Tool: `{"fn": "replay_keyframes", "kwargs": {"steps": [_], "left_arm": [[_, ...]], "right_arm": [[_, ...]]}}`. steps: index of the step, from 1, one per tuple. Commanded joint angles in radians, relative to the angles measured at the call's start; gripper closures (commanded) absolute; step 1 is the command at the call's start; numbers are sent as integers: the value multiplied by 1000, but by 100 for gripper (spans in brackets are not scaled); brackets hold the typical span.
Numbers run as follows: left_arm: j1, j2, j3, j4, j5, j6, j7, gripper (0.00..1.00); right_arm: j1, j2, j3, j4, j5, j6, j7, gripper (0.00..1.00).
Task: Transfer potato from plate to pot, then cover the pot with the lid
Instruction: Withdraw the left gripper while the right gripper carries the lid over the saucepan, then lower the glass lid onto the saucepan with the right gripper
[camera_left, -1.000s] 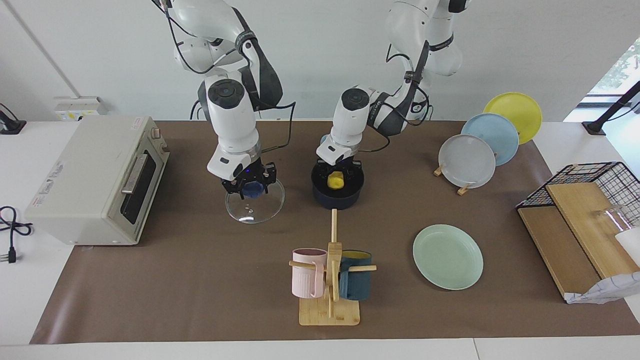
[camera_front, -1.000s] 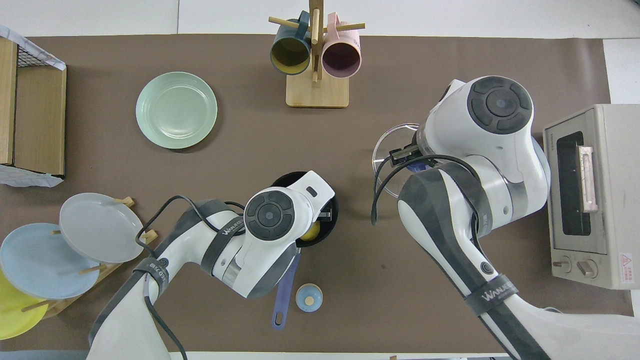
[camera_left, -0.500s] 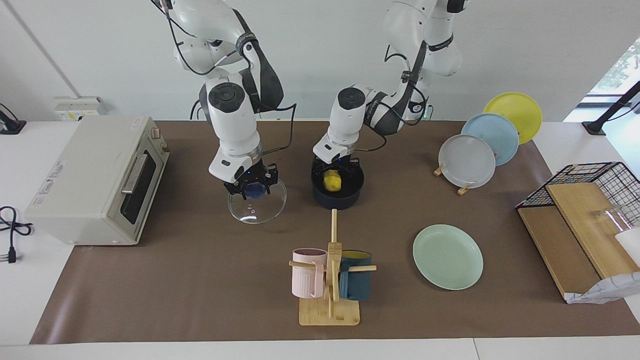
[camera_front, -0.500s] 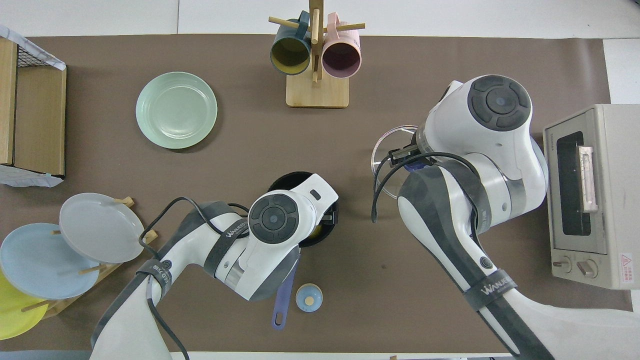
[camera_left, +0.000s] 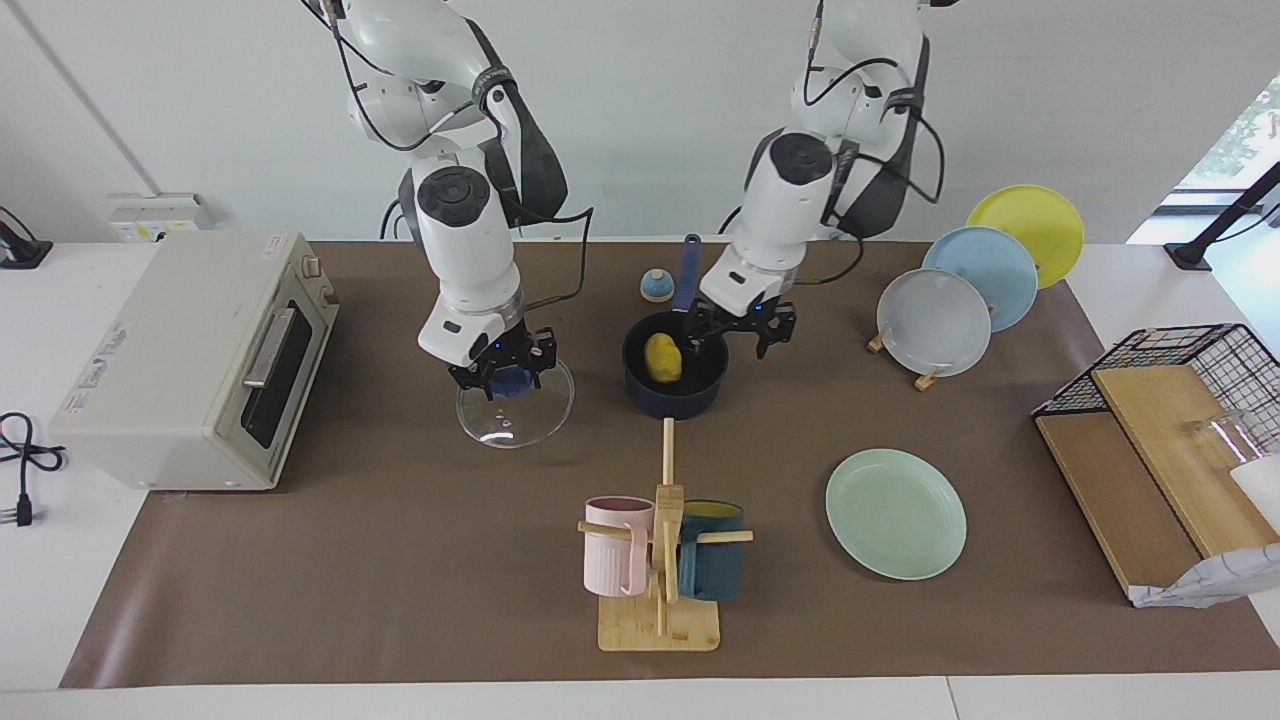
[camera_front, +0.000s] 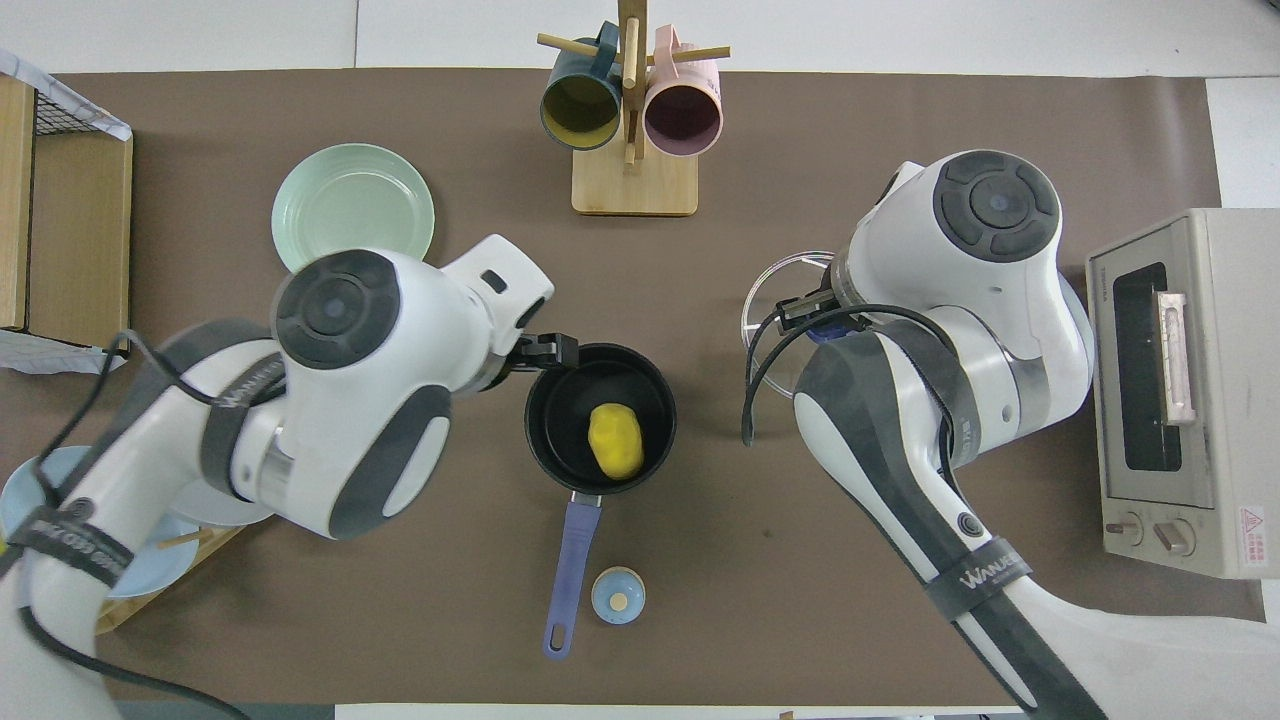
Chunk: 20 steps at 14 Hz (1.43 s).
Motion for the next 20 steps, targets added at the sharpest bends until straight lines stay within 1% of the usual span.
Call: {"fn": "replay_keyframes", "kwargs": {"steps": [1,2,3,4,6,7,8,9,11,13,15,17,18,20], "left_arm": [[161,-72,-7,104,2,-176,53,0],[213,-85,-7,131,2,-218,103,0],[268,-89,-7,171,2,-268,166,0],[317,-90,-7,207,2,-313,213,0],[376,-90,-7,268,22,-393,263,0],[385,-91,-7,286,44,-425,281,0],[385,-93,-6,296,67,-459,286,0],[387,-97,-3,297,77,-483,287,0],[387,-148,-3,294,78,-526,287,0],[379,-163,-1,279,78,-575,292,0],[373,-177,-1,255,78,-562,295,0],[375,-175,-3,261,78,-539,310,0],[379,-169,-9,270,78,-528,329,0],[387,-142,-12,325,80,-545,330,0]], "right_arm": [[77,5,10,49,18,-4,166,100],[107,9,10,74,16,-7,240,100],[152,40,10,126,16,-22,301,100],[202,87,12,204,15,-58,379,100],[317,216,5,372,-32,-157,540,100],[342,250,10,413,-90,-179,584,100],[351,250,11,415,-109,-181,616,100],[364,250,12,410,-102,-168,656,100],[367,246,13,357,-93,-116,699,100],[399,238,13,355,-94,-141,702,100],[396,236,13,344,-88,-132,704,100],[396,230,15,333,-65,-138,704,100],[402,223,15,315,-65,-130,705,100],[407,216,15,303,-65,-131,708,100]]}}
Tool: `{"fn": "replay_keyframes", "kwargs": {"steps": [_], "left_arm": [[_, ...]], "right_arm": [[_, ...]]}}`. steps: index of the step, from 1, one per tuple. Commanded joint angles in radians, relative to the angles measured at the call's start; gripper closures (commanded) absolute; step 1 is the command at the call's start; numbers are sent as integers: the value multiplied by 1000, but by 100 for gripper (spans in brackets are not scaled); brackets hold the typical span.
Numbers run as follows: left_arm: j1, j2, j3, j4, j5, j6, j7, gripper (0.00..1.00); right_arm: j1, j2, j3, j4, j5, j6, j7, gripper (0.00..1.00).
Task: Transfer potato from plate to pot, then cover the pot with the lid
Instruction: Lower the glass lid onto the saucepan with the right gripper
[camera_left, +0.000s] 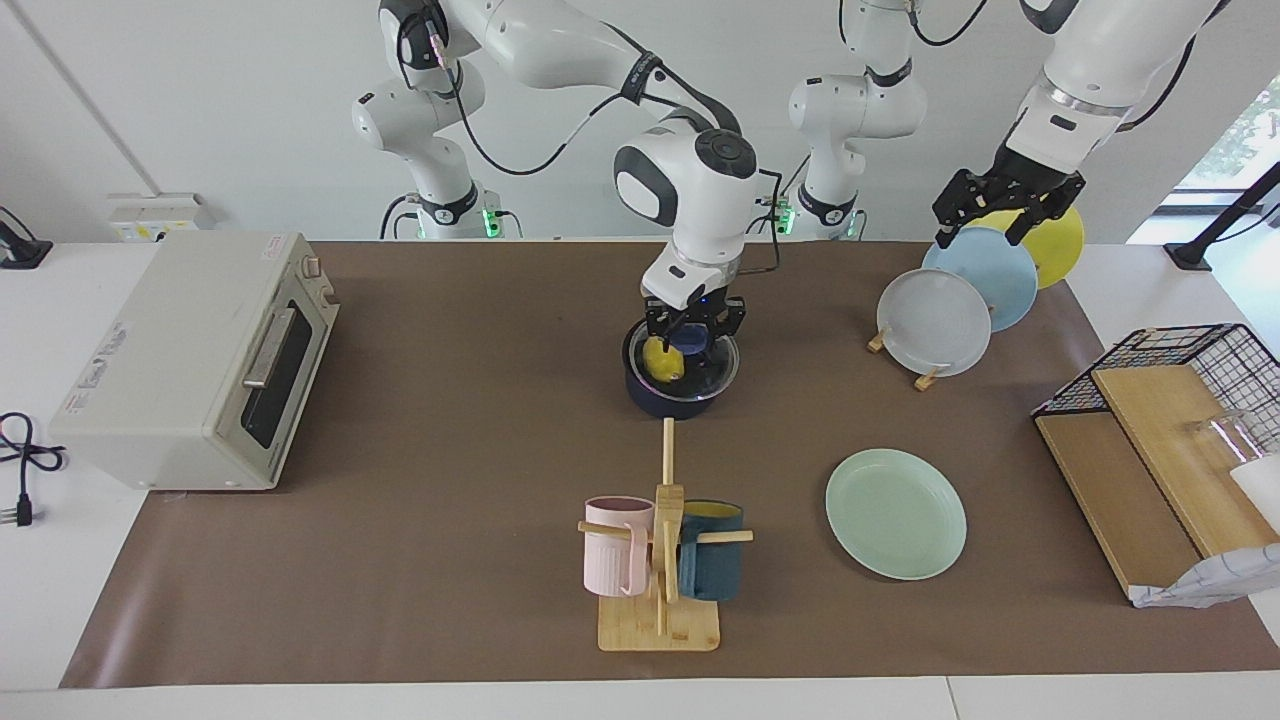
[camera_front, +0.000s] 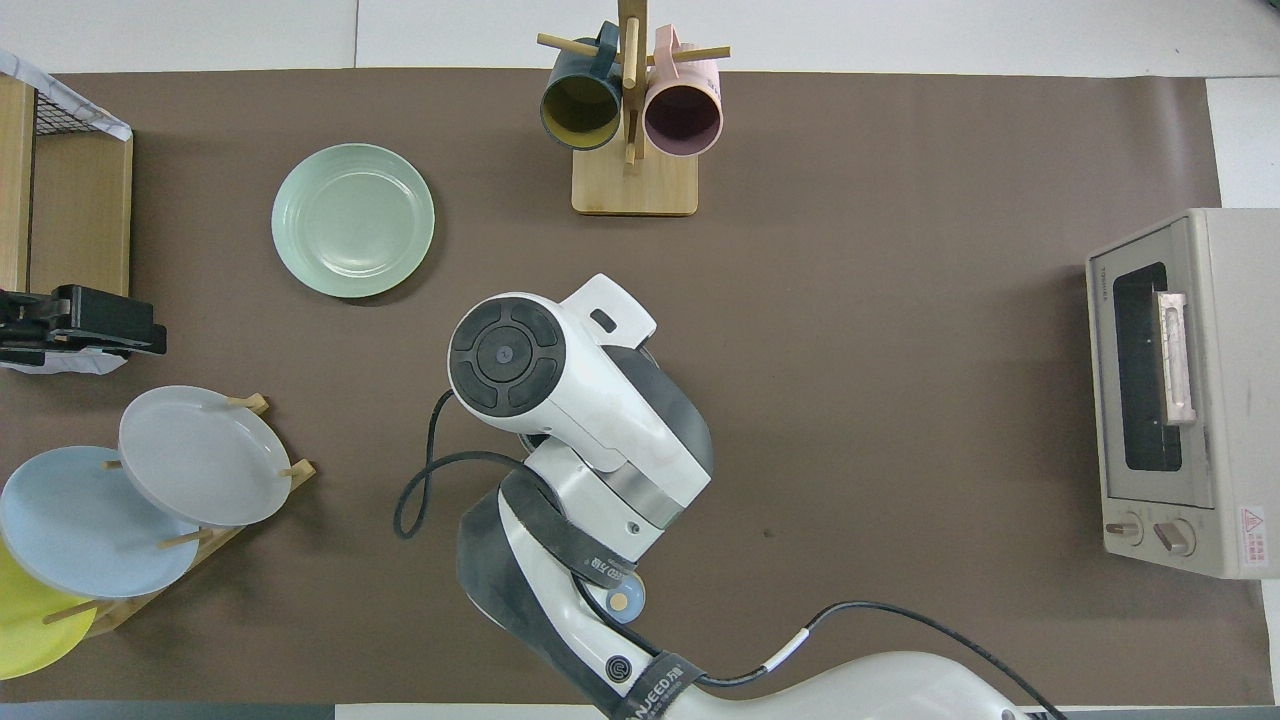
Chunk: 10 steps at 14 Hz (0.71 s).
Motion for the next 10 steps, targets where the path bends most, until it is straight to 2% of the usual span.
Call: {"fn": "replay_keyframes", "kwargs": {"steps": [1,4,8,10], "left_arm": [[10,32,-7,64,23,-25,22,0],[79,54,-65,87,22,-90,28,0],[71,28,-61,21,20,-60,33,0],[71,25,-58,15,20,-64,51,0]], "right_arm": [[5,-37,3,-39,12,-11,26,100],[8,-43,3,-42,12,-22,34,100],[5,-81,3,-100,12,0,29,100],[7,-92,3,-137,12,47,33,100]]}}
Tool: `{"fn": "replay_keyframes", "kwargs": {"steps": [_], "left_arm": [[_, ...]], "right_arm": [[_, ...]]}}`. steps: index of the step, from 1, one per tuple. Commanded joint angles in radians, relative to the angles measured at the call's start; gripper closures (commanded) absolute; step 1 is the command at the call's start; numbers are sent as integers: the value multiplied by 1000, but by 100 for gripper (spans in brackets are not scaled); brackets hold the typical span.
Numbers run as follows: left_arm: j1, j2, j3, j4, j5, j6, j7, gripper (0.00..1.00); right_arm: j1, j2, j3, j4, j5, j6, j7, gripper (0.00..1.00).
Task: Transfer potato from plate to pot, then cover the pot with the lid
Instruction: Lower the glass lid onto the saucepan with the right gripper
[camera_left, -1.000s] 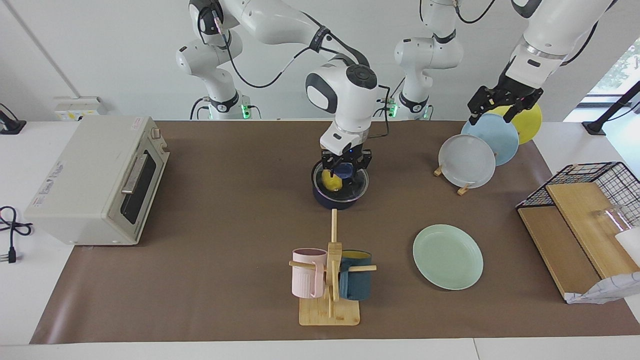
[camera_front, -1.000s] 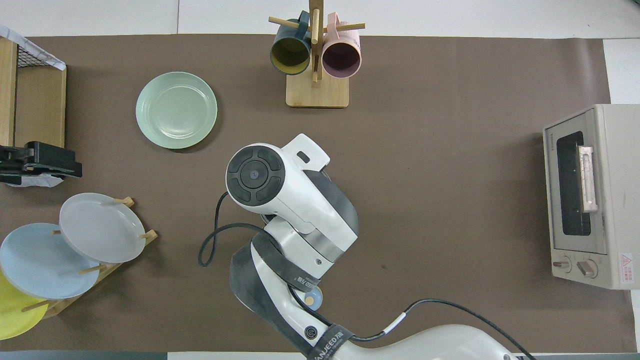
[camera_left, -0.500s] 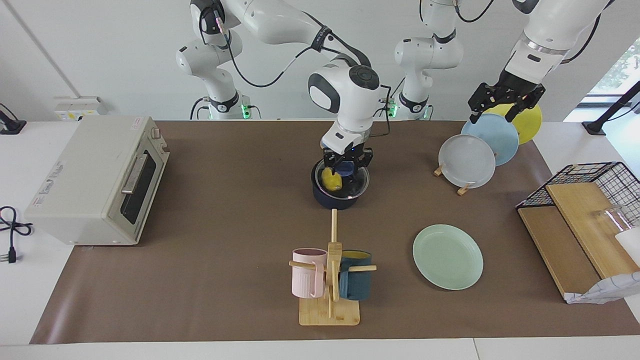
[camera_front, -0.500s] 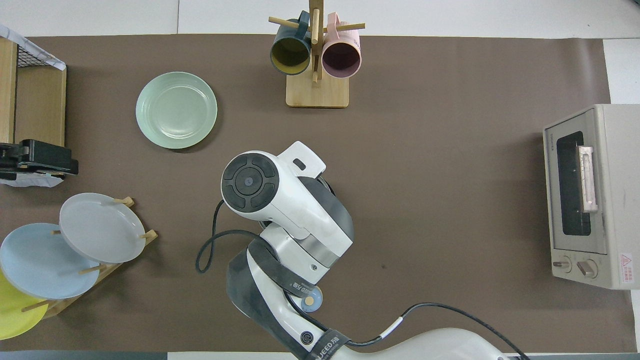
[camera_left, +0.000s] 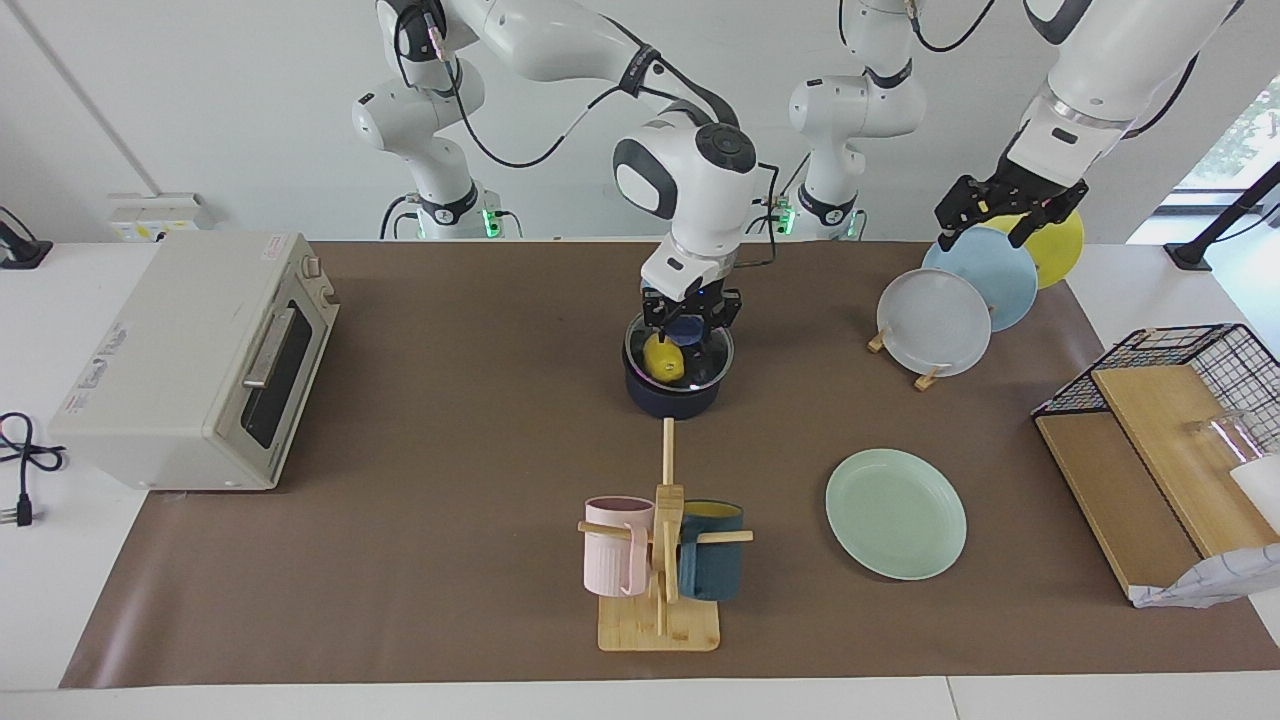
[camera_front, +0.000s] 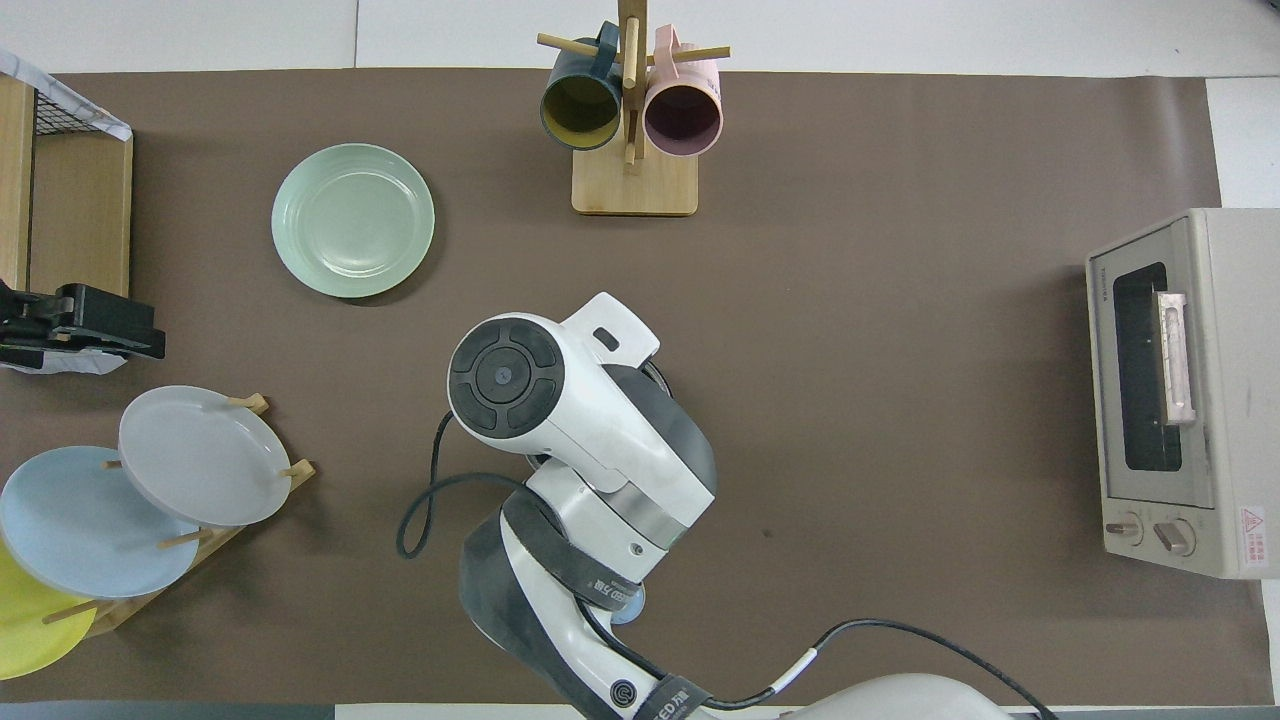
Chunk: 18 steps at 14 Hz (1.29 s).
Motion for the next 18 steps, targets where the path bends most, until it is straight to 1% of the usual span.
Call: {"fn": "replay_keyframes", "kwargs": {"steps": [1,3,7,11,18], "left_arm": [[16,-13,-11,-27,13,-3,43,0],[16,-23,-11,-47,13,8,43,0],[16,-9,-3,-25,12,16,44,0],[13,-4,-4,-18,15,29,43,0],[26,-15,-12,-30,16,23,46,0]], "right_arm": [[-4,-53,3,-89,9,56,21,100],[-4,-55,5,-100,11,80,24,100],[-4,-59,5,-121,11,108,39,100],[-2,-87,5,-218,11,214,39,100],[-1,-87,5,-218,-7,216,39,100]]}}
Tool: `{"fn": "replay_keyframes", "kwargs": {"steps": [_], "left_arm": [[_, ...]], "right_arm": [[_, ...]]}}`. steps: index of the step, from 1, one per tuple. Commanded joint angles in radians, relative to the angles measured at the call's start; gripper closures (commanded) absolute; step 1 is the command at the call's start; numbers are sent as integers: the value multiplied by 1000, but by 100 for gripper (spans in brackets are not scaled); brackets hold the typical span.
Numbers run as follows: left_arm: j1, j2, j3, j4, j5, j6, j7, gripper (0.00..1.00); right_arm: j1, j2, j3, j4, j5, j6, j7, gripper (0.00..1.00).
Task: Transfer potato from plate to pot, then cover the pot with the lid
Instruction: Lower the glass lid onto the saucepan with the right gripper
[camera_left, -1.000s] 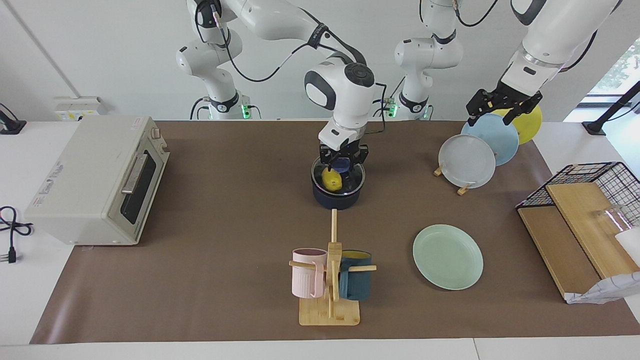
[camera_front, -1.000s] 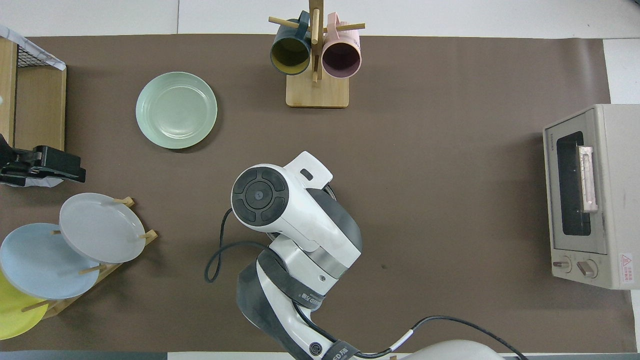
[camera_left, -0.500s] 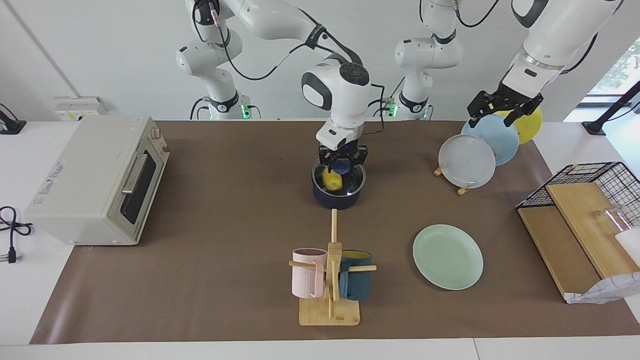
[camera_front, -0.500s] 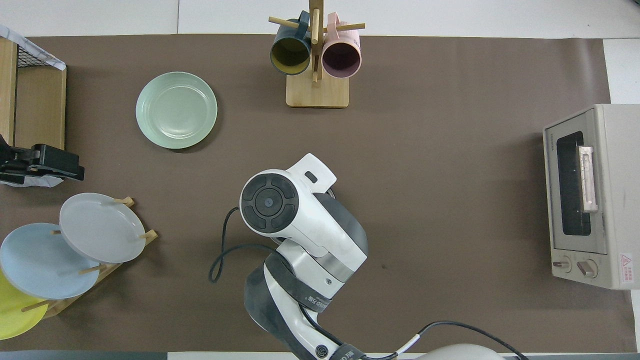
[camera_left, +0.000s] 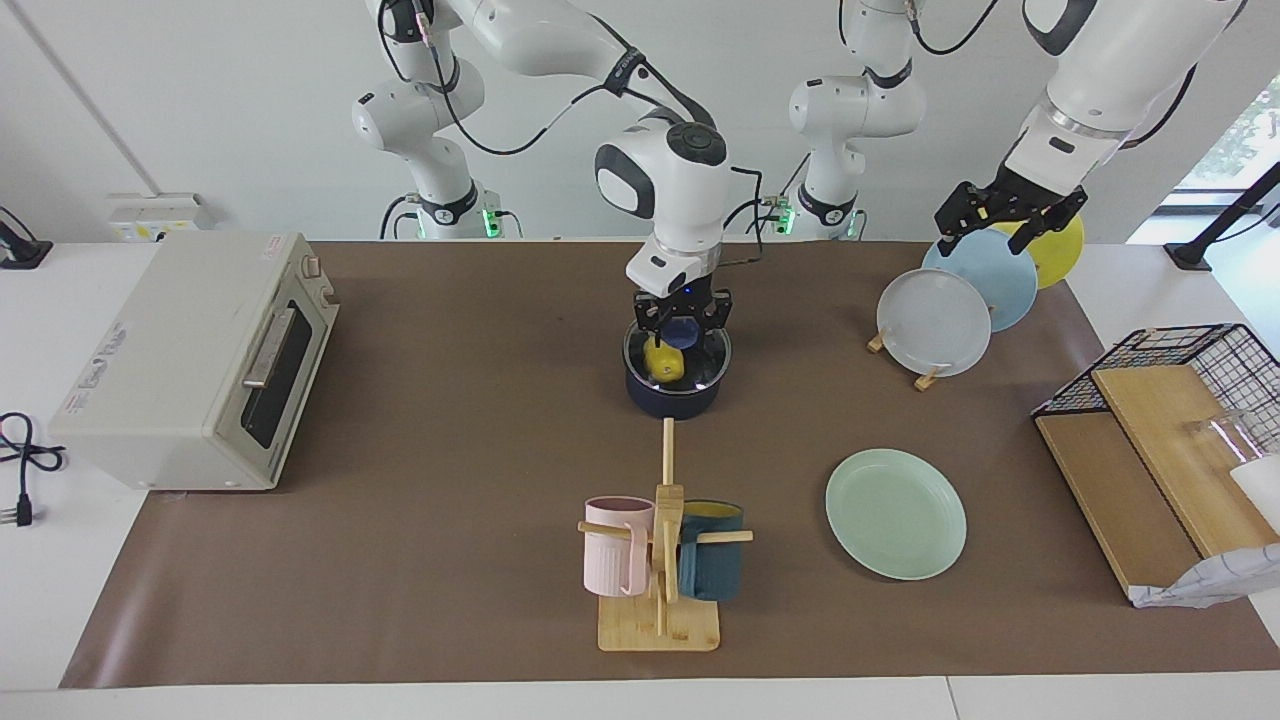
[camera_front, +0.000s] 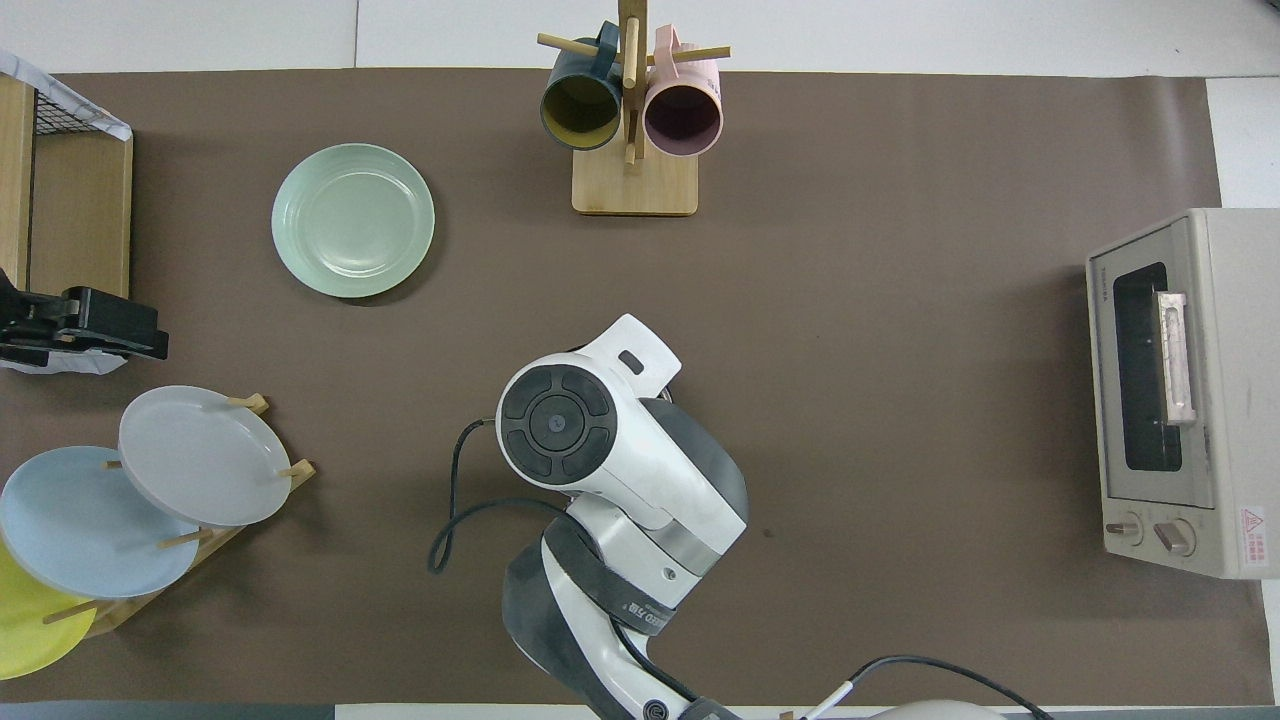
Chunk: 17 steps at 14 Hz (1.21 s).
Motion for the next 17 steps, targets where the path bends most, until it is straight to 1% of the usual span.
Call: {"fn": "replay_keyframes", "kwargs": {"steps": [1,6,9,14,17], "left_arm": [[19,-13,-12,-11,15,3,17,0],[20,-16,-9,-12,15,-6,19,0],[20,-16,-8,-12,15,-1,17,0],[19,-18,-9,-12,15,0,16,0],[19,-18,-9,-11,16,7,16,0]], "right_arm": [[11,-14,10,-49,-9,27,25,100],[28,-14,10,-49,-58,30,27,100],[25,-14,10,-55,-61,55,27,100],[17,-13,10,-56,-65,58,22,100],[17,-13,10,-55,-97,56,22,100]]}}
